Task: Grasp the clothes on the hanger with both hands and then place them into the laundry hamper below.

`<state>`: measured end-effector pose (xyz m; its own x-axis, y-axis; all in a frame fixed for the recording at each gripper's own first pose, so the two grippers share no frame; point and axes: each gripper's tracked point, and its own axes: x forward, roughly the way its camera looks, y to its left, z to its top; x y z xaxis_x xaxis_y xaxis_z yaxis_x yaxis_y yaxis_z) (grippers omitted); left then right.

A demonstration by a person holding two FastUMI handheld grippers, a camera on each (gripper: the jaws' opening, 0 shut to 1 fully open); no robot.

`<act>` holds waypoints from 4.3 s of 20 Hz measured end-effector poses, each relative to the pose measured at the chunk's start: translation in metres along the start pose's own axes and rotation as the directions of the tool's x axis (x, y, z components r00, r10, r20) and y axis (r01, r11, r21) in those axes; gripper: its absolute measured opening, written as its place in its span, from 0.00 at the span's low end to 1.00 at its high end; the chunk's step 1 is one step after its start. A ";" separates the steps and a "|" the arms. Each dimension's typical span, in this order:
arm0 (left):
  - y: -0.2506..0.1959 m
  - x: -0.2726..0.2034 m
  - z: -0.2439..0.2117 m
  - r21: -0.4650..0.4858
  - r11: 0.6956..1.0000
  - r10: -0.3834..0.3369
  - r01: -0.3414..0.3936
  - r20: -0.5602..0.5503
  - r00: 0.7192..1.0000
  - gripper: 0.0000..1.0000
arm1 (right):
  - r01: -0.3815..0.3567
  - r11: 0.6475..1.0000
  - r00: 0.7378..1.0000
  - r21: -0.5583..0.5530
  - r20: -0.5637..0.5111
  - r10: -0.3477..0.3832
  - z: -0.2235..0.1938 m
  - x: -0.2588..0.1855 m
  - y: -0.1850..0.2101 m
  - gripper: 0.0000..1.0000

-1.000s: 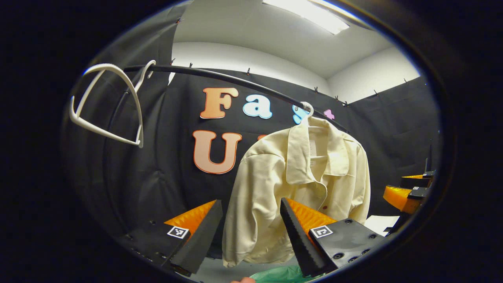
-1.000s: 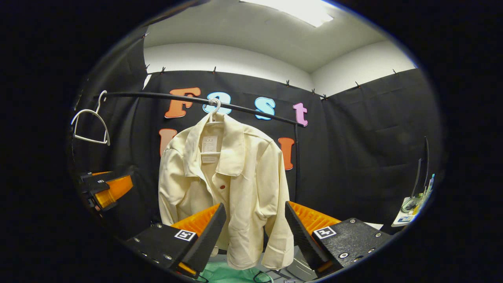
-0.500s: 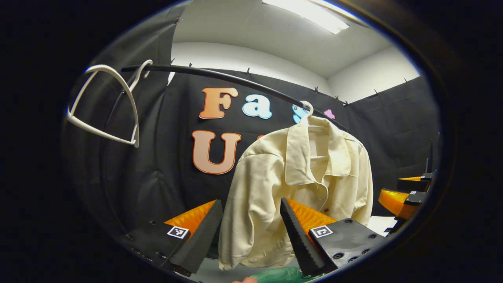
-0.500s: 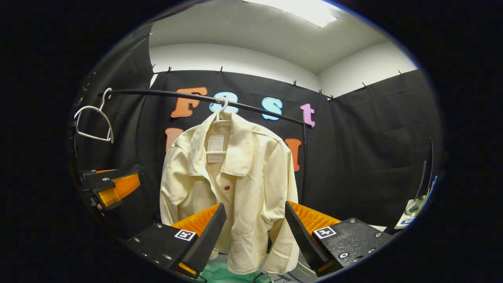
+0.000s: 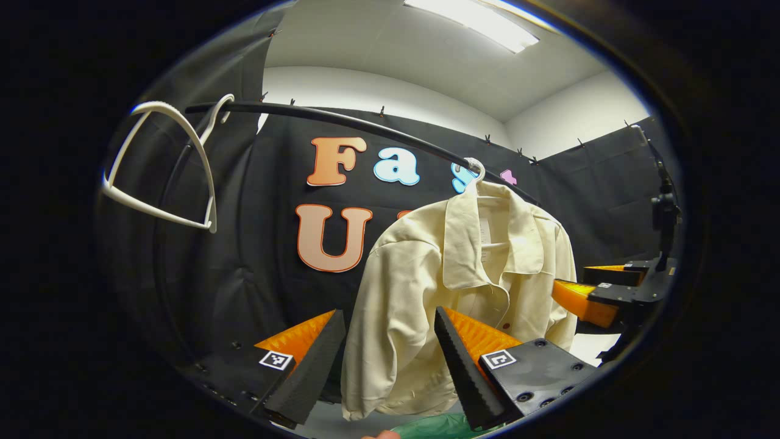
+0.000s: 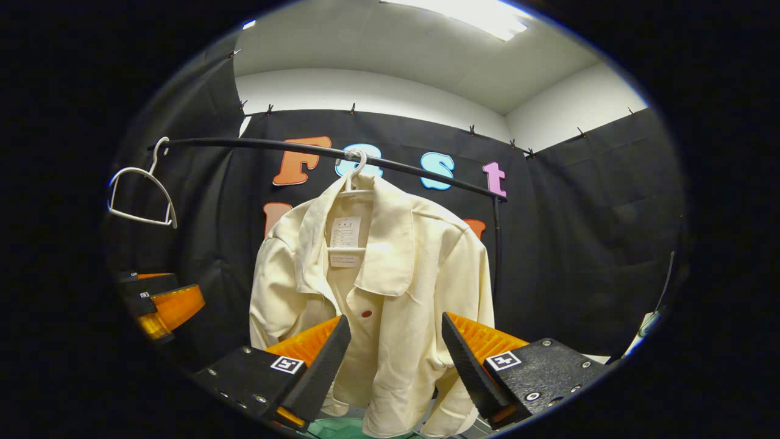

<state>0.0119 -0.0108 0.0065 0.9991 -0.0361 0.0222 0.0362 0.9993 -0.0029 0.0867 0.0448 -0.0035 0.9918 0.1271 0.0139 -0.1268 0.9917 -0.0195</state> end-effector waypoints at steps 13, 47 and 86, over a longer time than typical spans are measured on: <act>0.021 -0.023 -0.008 0.027 0.999 0.041 -0.039 -0.043 0.998 0.96 | 0.184 0.983 0.980 -0.013 -0.073 -0.184 -0.061 0.121 0.008 0.93; -0.085 0.180 -0.099 0.181 0.982 -0.041 0.043 -0.018 0.999 0.14 | 0.108 0.988 0.994 -0.110 0.010 -0.108 -0.004 0.073 -0.070 0.04; 0.127 0.287 0.077 0.446 0.826 0.264 -0.344 0.232 0.936 0.09 | 0.218 0.974 0.956 -0.057 0.213 -0.202 0.097 0.166 -0.192 0.02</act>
<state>0.3019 0.1058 0.0897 0.9398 0.2313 0.2516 -0.3234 0.8400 0.4357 0.2745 -0.1231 0.0992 0.9704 -0.0751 0.2297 0.0940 0.9929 -0.0727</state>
